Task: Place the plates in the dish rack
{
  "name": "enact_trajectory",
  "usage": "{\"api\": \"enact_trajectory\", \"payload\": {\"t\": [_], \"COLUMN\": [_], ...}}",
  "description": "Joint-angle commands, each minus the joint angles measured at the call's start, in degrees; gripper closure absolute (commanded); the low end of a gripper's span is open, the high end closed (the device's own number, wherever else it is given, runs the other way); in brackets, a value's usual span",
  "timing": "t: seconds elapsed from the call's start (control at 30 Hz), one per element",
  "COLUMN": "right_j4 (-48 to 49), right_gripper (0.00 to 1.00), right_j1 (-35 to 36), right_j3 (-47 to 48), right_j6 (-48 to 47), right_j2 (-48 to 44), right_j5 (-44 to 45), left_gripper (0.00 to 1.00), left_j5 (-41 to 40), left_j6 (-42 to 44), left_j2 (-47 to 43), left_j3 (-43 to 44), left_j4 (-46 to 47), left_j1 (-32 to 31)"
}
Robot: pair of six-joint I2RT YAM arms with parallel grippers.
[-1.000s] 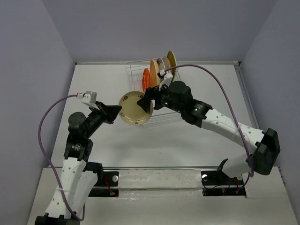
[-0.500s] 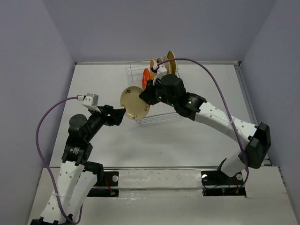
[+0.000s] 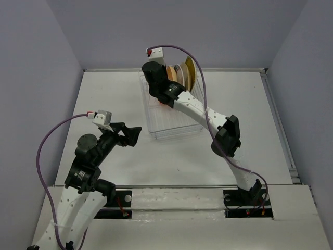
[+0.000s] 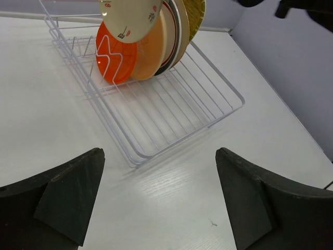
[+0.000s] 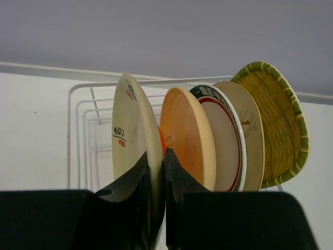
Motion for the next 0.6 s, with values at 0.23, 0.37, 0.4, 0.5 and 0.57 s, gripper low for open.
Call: {"api": "enact_trajectory", "payload": {"t": [0.23,0.37,0.4,0.5,0.57], "right_j4": [0.3,0.2,0.2,0.2,0.3], "right_gripper": [0.93,0.93,0.93,0.93,0.93], "right_j1": [-2.2,-2.2,-2.2,-2.2,-2.2], "right_j3": [7.5,5.1,4.6,4.8,6.0], "right_j6": [-5.6,-2.0,-1.5,0.2,0.5], "right_j2": [9.2,9.8,10.0,10.9,12.1], "right_j5": [5.7,2.8,1.0,-1.6,-2.6], "left_gripper": [0.01,0.01,0.01,0.01,0.01], "left_j5": [-4.6,-5.0,-5.0,-5.1,-5.7], "left_j6": [0.2,0.0,0.1,0.0,0.0], "left_j2": [-1.6,-1.7,-1.6,-1.0,-0.9], "left_j3": [0.5,0.4,0.5,0.4,0.5], "left_j4": [0.2,0.1,0.0,0.0,-0.1], "left_j1": [-2.3,-2.3,-2.3,-2.2,-1.8]}}
